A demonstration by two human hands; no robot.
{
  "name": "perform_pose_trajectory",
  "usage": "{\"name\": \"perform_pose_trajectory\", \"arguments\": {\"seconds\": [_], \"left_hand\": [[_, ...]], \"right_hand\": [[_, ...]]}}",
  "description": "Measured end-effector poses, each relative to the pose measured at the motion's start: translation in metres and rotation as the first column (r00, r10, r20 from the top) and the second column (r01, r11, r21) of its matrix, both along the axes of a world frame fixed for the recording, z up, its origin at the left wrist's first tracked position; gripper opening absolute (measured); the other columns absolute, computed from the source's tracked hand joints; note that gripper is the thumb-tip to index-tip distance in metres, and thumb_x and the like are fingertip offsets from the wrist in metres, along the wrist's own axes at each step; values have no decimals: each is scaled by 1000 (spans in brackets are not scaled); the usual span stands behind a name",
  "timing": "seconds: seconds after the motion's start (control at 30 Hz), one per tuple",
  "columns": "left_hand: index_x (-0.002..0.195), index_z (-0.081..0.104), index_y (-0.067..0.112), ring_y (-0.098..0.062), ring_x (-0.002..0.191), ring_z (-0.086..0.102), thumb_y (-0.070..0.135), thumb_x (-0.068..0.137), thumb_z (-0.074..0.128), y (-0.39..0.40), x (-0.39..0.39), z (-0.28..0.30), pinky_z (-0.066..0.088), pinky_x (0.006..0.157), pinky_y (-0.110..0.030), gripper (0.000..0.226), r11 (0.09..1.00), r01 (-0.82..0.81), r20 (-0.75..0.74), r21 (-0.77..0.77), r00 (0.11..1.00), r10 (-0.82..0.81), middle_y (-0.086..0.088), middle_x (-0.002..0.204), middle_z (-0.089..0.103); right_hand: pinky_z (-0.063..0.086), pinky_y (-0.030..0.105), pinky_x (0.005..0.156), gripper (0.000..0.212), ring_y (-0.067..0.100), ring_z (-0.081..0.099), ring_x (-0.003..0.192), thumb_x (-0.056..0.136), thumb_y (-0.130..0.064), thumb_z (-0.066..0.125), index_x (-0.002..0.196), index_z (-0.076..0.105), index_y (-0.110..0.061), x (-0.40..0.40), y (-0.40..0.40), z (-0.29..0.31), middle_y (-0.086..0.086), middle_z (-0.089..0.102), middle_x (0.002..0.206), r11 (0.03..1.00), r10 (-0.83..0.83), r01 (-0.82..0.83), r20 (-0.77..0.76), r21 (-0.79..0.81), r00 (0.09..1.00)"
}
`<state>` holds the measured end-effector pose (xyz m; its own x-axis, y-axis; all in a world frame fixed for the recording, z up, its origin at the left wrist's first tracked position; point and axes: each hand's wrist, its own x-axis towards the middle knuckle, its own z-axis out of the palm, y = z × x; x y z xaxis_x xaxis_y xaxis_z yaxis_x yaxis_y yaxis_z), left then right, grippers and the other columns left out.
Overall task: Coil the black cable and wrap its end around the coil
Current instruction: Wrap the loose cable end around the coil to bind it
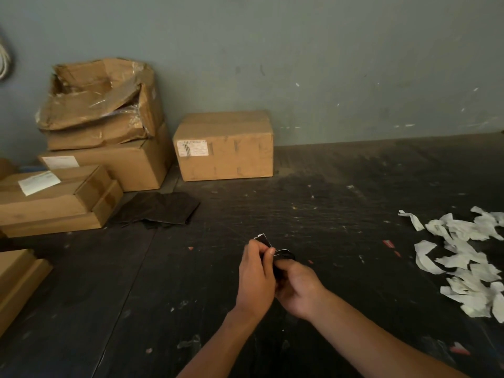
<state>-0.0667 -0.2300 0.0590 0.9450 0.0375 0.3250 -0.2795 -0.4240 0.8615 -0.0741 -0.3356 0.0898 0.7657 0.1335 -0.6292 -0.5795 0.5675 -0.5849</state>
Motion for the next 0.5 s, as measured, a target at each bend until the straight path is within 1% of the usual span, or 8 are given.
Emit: {"name": "perform_pose_trajectory", "arguments": {"seconds": [0.07,0.13,0.2,0.27,0.33,0.4,0.47,0.5], "left_hand": [[97,52,22,3,92,54,17,99,53,-1,-1,-3,48,79,-9,6,999,-40,16,18,999,40,5,103,49],[97,53,24,6,95,51,16,99,54,-1,-2,-4,44,80,-4,8,999,-49,19,10,999,49,5,106,45],[98,54,23,6,97,52,14,98,57,-1,-4,-5,44,81,-4,9,998,-55,32,0,998,55,4,107,45],[100,56,21,6,101,51,13,96,60,-1,-6,-7,43,85,-4,10,998,-56,58,-6,997,57,5,110,45],[103,58,23,6,108,50,16,94,63,0,-9,-11,44,88,-6,14,999,-35,65,-27,997,37,9,116,43],[106,60,29,2,113,53,18,91,67,3,-11,-11,48,92,-13,20,998,0,33,-56,999,2,11,123,43],[105,62,35,-4,107,60,14,90,68,6,-11,-10,54,90,-21,27,995,40,8,-94,999,-40,10,123,49],[105,63,36,-4,103,63,13,89,69,8,-11,-9,56,88,-24,28,992,49,3,-113,999,-49,9,120,55]], "right_hand": [[57,42,81,19,33,70,99,92,-8,59,108,70,-8,0,-1,0,19,76,99,1000,2,-2,6,-5,1000],[57,42,80,20,33,70,100,92,-8,58,108,70,-7,-1,-2,0,20,75,102,1000,12,-12,8,-10,1000],[57,42,83,21,33,69,102,93,-8,57,109,70,-6,-1,-2,0,20,74,105,1000,17,-17,7,-3,1000],[56,43,89,22,33,69,103,93,-7,56,110,69,-5,0,-3,0,21,74,106,1000,21,-21,11,9,1000],[55,45,92,22,34,70,100,93,-6,55,111,69,-4,2,-6,2,22,75,102,999,33,-34,25,25,999],[57,44,85,21,35,72,97,94,-5,53,110,67,-3,3,-9,3,22,76,99,998,41,-42,25,42,999],[55,36,73,22,32,71,97,95,-3,50,112,66,-2,5,-11,5,23,74,106,998,40,-41,9,40,999],[52,31,67,23,28,70,93,95,-1,49,112,65,-1,6,-11,5,21,71,110,999,44,-44,1,28,999]]}}
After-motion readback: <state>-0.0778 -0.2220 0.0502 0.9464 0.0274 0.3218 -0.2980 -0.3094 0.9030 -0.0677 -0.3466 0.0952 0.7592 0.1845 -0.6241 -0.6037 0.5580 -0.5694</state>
